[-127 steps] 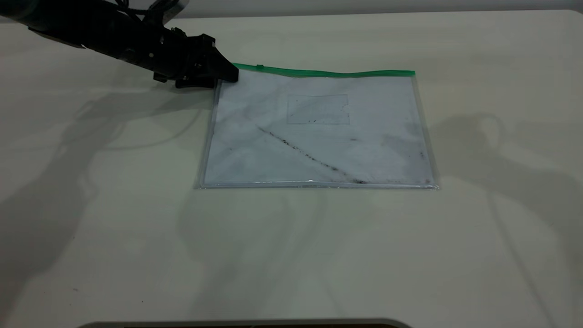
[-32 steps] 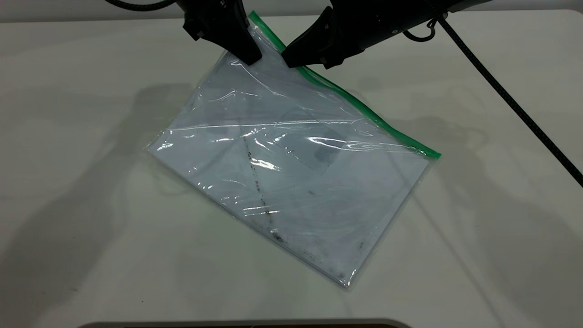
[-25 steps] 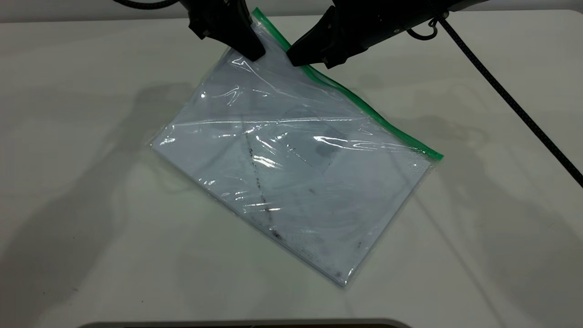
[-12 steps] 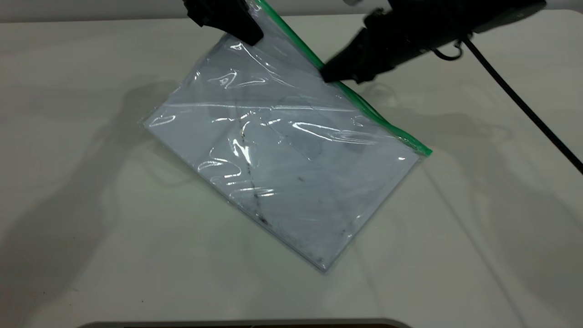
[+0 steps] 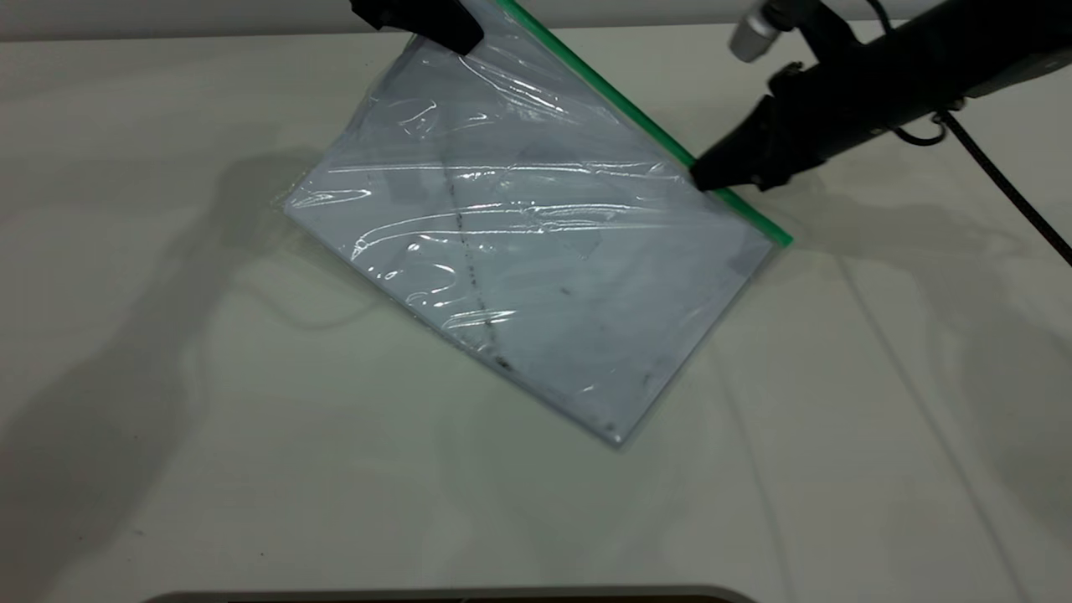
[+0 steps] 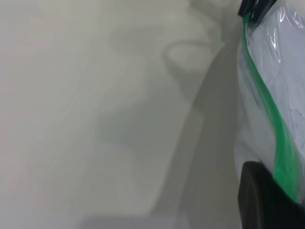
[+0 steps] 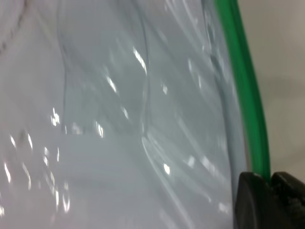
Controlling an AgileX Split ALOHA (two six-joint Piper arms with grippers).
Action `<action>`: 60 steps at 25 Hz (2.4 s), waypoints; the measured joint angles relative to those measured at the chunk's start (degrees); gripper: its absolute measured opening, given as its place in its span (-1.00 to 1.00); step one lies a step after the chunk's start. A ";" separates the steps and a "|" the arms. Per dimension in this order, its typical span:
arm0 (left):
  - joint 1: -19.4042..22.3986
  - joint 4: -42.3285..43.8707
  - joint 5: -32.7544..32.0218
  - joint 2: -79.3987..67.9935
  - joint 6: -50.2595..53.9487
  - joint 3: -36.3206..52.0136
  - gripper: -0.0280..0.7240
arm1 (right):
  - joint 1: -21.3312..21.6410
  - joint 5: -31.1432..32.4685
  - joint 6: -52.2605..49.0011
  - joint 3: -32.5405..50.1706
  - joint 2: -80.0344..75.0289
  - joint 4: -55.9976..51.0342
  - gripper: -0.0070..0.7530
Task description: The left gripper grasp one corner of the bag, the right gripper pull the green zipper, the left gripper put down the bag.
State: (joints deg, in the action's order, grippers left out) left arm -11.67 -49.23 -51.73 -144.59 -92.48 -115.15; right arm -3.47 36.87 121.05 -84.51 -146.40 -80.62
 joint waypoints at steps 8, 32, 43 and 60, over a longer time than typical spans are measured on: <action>0.01 -0.11 1.72 0.00 -0.16 0.00 -0.79 | 3.71 -1.53 -4.28 0.26 -0.63 9.27 -0.89; 0.68 0.86 0.06 -4.07 15.12 -0.04 -0.72 | 4.03 -0.68 -12.31 0.74 16.60 4.86 0.54; 0.57 6.58 -1.32 -0.89 30.29 -0.04 0.46 | 2.81 16.05 -48.60 0.89 46.25 21.99 0.42; 2.58 41.50 -15.18 35.71 74.65 0.33 0.51 | 2.81 33.89 -98.02 15.36 81.77 61.62 0.22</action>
State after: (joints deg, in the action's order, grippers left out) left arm -9.09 -7.73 -66.91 -108.88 -17.83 -114.82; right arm -0.66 70.76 23.04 -69.15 -64.63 -19.01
